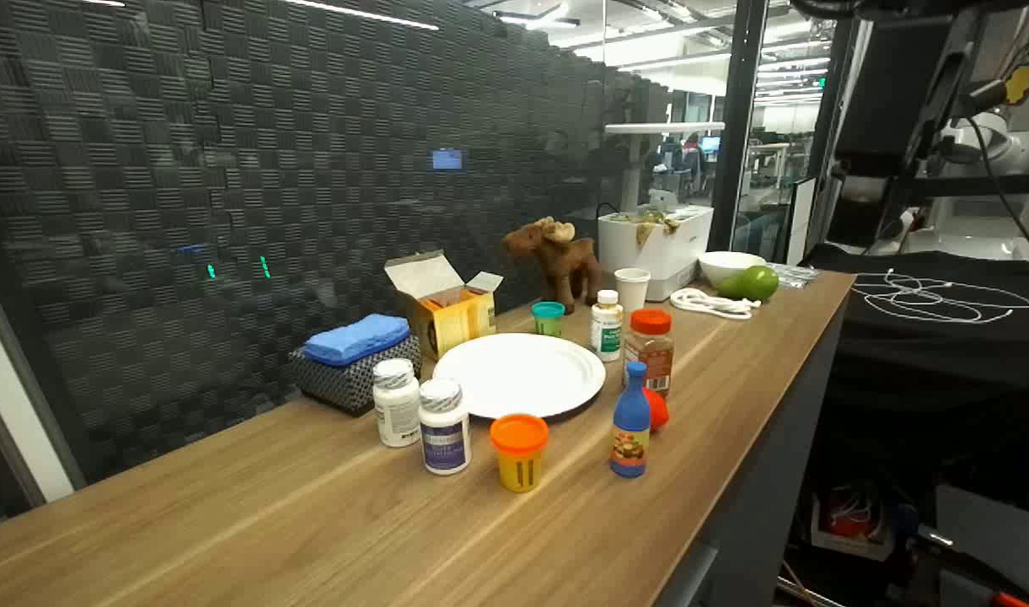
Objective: Pick up all the items surrounding the white plate and arrange them on the plate
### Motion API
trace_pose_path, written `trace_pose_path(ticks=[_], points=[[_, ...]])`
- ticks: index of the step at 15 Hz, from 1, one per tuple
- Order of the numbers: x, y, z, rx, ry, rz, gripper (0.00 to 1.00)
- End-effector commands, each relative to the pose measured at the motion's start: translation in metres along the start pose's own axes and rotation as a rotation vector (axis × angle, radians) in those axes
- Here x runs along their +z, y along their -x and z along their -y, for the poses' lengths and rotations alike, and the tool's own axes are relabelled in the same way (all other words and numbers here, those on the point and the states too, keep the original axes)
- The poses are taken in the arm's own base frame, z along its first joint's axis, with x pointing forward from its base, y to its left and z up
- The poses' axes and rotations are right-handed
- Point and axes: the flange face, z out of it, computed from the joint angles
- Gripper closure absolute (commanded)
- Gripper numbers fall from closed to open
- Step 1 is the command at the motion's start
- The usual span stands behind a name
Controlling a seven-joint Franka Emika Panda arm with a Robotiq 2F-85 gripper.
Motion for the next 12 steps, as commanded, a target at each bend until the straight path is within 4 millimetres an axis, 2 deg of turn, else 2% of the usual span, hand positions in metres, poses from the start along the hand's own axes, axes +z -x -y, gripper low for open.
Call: trace_pose_path(ticks=[1,10,11,12], points=[[-0.002,-0.001,0.000,0.000,-0.001,-0.003,0.00],[-0.006,0.000,0.000,0.000,-0.002,-0.013,0.00],[-0.005,-0.006,0.001,-0.002,0.008,-0.018,0.00],[-0.002,-0.022,0.007,0.007,0.029,-0.011,0.00]])
